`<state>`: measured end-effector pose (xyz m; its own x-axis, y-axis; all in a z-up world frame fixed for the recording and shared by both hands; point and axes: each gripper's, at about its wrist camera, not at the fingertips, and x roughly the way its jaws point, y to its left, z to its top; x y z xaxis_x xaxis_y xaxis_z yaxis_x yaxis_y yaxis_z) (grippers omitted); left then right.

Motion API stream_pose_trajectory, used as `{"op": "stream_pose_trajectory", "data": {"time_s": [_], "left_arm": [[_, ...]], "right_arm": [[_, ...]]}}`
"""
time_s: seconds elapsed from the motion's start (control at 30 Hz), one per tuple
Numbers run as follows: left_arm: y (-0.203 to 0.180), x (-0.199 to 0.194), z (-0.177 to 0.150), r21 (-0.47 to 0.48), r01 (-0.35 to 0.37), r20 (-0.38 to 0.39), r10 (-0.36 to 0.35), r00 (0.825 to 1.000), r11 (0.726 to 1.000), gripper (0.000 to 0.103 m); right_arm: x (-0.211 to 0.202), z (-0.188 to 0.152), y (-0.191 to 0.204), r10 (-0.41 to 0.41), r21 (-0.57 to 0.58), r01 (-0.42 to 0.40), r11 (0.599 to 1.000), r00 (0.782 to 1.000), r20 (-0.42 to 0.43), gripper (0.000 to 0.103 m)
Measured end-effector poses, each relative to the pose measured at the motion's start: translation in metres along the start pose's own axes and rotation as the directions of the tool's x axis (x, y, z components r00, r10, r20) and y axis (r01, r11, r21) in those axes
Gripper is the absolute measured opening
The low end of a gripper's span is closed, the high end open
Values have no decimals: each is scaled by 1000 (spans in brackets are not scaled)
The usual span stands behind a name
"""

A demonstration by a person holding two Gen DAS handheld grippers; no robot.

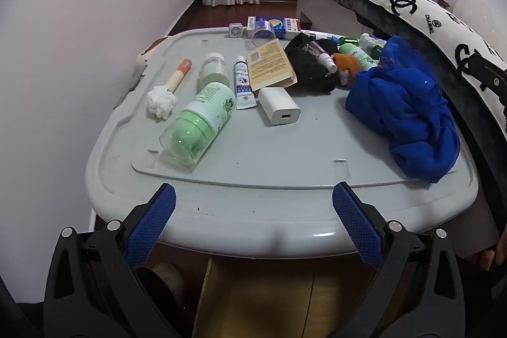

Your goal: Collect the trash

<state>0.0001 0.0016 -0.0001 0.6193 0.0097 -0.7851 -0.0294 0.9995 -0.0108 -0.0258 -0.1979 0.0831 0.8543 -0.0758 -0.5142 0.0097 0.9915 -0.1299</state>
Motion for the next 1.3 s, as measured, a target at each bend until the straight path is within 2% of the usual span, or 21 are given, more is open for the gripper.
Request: {"op": "stream_pose_trajectory", "data": {"time_s": [0.3, 1.3], "left_arm": [[0, -1, 0, 1, -21, 16, 20, 1000, 1000, 97], [2, 4, 2, -5, -50, -16, 50, 999, 999, 97]], "right_arm": [[-3, 1, 1, -3, -11, 3, 1000, 1000, 10, 98], [-2, -2, 3, -5, -29, 5, 1000, 1000, 17, 98]]}}
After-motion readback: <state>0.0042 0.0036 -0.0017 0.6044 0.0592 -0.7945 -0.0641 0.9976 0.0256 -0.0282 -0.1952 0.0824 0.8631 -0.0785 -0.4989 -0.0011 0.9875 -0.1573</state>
